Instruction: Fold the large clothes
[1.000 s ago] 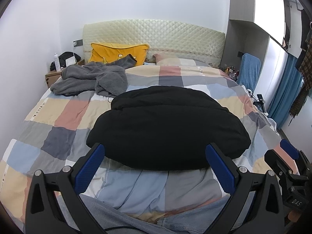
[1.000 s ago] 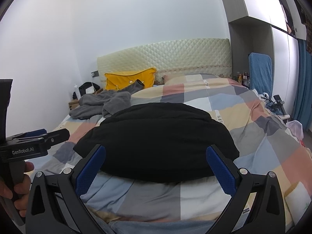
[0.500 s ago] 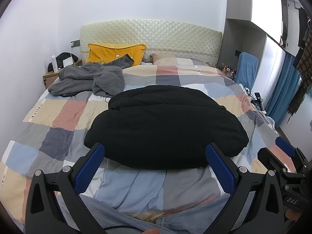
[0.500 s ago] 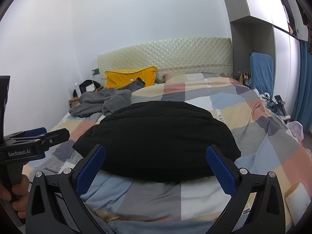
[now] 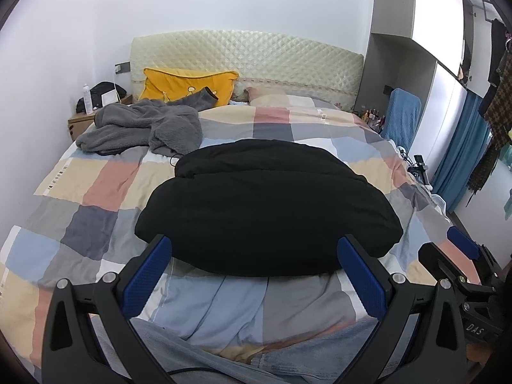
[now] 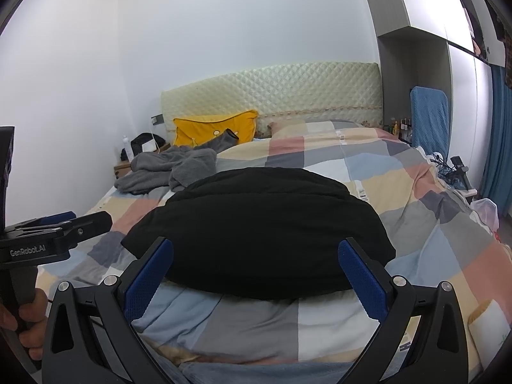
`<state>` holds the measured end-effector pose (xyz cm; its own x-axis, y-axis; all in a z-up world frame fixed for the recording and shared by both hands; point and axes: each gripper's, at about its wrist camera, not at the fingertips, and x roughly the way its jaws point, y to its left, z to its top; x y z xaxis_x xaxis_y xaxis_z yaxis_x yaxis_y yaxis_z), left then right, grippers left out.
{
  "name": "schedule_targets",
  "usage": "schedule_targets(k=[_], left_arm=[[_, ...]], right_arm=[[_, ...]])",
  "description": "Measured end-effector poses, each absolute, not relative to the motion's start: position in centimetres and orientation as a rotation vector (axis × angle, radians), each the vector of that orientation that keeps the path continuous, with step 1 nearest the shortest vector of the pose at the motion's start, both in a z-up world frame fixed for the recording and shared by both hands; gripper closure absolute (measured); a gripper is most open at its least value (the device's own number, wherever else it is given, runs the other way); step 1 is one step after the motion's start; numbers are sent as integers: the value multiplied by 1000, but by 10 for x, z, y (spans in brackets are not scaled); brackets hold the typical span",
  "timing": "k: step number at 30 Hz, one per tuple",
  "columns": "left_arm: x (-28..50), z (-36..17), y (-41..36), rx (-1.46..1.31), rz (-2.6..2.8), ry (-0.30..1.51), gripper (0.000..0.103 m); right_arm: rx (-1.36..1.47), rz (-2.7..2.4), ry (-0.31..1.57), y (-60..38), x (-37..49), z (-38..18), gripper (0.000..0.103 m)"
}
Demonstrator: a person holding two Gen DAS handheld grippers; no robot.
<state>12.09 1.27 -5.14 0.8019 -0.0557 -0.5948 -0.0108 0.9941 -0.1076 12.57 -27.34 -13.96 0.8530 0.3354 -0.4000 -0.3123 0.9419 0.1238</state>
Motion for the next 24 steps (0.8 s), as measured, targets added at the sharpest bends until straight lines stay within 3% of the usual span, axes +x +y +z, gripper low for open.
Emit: schedule_targets(k=[24], left_arm=[[122, -46, 18, -106, -36, 640, 0]], right_arm=[[51, 336, 419, -273, 118, -135, 0]])
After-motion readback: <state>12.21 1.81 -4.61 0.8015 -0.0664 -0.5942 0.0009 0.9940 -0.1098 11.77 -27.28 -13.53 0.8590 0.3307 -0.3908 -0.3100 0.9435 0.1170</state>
